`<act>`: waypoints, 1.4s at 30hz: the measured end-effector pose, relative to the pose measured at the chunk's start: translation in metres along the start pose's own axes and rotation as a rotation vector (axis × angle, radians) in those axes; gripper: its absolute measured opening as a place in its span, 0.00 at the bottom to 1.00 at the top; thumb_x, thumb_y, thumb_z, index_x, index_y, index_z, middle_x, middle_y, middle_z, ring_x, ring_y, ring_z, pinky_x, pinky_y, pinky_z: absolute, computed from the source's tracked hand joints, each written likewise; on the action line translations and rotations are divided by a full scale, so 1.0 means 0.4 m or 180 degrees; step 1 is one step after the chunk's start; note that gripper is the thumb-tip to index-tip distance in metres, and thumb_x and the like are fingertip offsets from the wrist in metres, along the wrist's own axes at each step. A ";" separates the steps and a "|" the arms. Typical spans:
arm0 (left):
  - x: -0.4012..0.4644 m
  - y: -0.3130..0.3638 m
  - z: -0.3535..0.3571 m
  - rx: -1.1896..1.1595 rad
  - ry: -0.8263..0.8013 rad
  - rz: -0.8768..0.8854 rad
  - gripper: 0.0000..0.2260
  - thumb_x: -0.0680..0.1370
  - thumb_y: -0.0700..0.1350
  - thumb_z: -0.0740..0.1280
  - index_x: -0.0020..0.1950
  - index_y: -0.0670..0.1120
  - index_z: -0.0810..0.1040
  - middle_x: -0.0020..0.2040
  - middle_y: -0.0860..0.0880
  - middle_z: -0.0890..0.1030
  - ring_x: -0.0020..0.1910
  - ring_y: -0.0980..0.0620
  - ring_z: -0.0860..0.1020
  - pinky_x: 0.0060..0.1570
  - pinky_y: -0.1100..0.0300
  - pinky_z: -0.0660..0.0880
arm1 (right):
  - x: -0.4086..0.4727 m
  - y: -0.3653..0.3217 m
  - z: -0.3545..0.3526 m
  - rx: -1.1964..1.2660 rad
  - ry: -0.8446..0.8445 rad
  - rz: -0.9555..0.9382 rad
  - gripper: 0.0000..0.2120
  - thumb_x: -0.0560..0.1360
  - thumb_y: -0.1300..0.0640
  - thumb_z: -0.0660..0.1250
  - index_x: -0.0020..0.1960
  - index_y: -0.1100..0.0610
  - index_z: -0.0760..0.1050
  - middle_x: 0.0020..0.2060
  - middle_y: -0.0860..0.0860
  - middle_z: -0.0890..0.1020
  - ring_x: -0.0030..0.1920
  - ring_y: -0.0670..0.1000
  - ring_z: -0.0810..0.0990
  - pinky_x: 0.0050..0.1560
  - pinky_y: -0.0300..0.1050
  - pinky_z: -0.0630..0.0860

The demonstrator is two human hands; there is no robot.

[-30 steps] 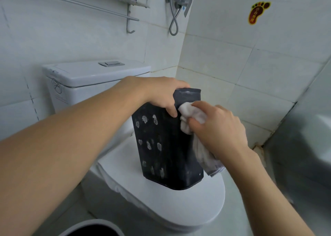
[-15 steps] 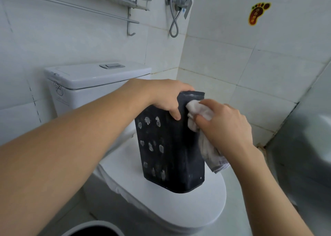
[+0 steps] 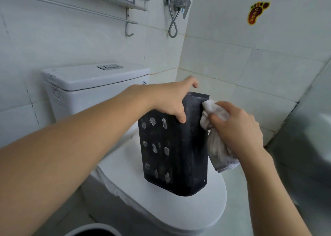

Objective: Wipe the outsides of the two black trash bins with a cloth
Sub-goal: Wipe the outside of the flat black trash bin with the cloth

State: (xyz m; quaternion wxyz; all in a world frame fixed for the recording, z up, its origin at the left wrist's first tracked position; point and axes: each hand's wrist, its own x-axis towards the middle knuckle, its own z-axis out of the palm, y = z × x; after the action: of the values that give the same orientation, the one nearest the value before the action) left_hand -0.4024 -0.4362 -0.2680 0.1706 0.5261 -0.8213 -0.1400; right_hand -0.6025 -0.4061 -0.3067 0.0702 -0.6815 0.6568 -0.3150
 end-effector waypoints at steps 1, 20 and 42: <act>-0.007 -0.014 0.001 -0.0170 0.0107 -0.0010 0.38 0.68 0.42 0.79 0.70 0.52 0.60 0.58 0.46 0.78 0.50 0.46 0.79 0.52 0.48 0.77 | -0.003 0.005 -0.001 0.0045 -0.0008 0.0029 0.09 0.73 0.39 0.59 0.51 0.39 0.73 0.41 0.45 0.79 0.44 0.55 0.76 0.44 0.50 0.71; -0.041 -0.127 -0.011 0.0366 0.0037 -0.0517 0.10 0.78 0.50 0.69 0.55 0.50 0.71 0.46 0.52 0.77 0.47 0.49 0.75 0.50 0.52 0.72 | -0.040 -0.003 0.016 0.0633 0.0163 -0.0289 0.13 0.73 0.42 0.64 0.57 0.30 0.69 0.44 0.43 0.82 0.49 0.49 0.79 0.51 0.52 0.77; -0.042 -0.164 0.004 0.0885 -0.0134 -0.0500 0.20 0.74 0.56 0.71 0.65 0.63 0.73 0.52 0.57 0.80 0.51 0.50 0.78 0.54 0.51 0.75 | -0.028 0.022 0.157 0.0198 -0.0221 -0.0385 0.15 0.75 0.41 0.62 0.60 0.32 0.66 0.46 0.42 0.78 0.47 0.50 0.76 0.42 0.46 0.70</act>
State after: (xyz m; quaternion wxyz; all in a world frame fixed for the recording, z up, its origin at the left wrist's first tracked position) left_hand -0.3429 -0.4475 -0.2984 0.0674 0.6042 -0.7925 -0.0487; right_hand -0.5765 -0.4167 -0.3647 0.0950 -0.7279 0.6015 -0.3151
